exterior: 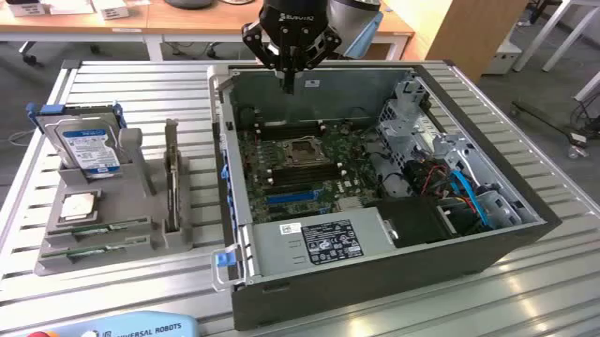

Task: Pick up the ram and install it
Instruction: 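Reach for the ram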

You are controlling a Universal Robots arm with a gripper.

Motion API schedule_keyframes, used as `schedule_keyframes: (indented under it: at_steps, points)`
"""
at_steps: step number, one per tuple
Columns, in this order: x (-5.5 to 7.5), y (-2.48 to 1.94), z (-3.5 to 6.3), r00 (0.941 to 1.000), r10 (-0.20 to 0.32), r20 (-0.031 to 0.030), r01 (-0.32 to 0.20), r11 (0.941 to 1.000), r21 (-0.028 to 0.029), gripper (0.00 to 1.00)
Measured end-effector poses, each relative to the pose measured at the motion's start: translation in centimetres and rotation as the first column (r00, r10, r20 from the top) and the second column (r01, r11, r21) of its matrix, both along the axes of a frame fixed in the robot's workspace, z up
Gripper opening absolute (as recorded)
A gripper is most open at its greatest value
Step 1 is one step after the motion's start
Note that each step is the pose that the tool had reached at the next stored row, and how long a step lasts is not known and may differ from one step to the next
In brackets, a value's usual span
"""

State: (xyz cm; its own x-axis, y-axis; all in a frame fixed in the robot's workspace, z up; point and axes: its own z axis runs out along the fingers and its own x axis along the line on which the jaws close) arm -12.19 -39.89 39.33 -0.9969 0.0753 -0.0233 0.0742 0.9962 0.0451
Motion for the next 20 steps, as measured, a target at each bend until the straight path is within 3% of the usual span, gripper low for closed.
schedule_keyframes:
  at_steps: [14,20]
  points:
    - [0.0,0.00,0.00,1.0000,0.000,0.0001,0.000,1.0000,0.0000,0.10]
    - [-1.1,0.00,-0.02,1.0000,0.000,0.0000,0.000,1.0000,0.0002,0.10]
